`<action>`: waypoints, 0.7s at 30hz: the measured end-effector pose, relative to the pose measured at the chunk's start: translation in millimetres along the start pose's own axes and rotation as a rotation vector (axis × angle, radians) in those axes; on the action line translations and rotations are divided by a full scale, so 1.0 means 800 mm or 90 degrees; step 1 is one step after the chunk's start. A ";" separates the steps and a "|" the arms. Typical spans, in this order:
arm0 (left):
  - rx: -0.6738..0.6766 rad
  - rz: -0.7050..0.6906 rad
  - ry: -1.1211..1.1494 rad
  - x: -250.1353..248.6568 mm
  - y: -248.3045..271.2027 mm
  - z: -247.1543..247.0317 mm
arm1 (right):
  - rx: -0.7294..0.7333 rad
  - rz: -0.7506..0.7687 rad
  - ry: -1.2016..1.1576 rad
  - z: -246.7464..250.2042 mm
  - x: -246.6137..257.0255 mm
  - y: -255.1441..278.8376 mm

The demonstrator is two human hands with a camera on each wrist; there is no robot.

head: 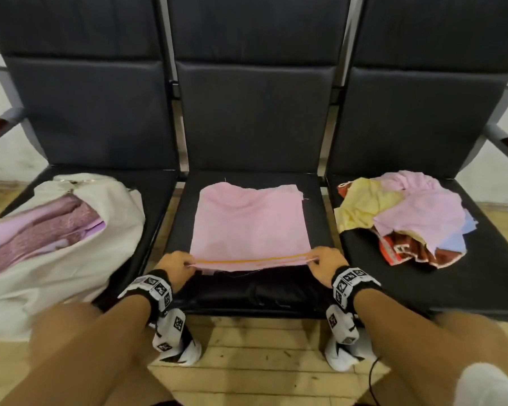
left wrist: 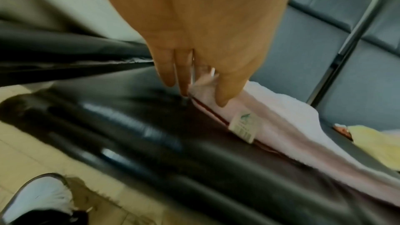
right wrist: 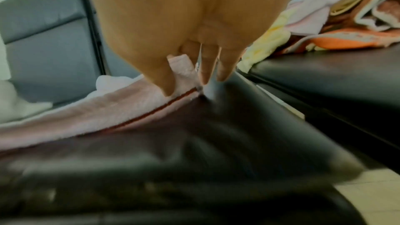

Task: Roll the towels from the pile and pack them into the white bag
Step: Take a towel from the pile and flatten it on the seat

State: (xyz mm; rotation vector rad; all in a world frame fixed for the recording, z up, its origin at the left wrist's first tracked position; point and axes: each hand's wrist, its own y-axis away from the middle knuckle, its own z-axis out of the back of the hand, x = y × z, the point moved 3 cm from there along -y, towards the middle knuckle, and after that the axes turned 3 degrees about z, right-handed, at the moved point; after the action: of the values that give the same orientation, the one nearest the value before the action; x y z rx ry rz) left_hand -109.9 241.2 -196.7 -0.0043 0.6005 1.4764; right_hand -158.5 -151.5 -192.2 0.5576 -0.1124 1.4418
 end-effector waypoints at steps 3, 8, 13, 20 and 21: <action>0.025 0.011 -0.037 0.005 0.016 -0.032 | 0.052 0.017 0.039 -0.032 -0.020 0.019; -0.050 -0.019 0.003 0.003 0.045 -0.051 | 0.044 0.099 0.094 -0.047 -0.017 0.036; -0.107 -0.086 0.051 0.016 0.056 -0.057 | 0.022 0.144 0.057 -0.049 -0.027 0.033; -0.166 0.026 0.045 0.047 0.059 -0.066 | 0.057 0.095 0.098 -0.046 -0.018 0.037; -0.175 0.040 0.046 0.044 0.061 -0.064 | 0.054 0.083 0.114 -0.047 -0.016 0.038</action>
State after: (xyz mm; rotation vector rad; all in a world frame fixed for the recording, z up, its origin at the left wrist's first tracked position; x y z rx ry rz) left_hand -175.4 261.6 -236.6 -0.2555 0.4550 1.6157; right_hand -199.2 -146.2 -221.0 0.4951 0.0551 1.6233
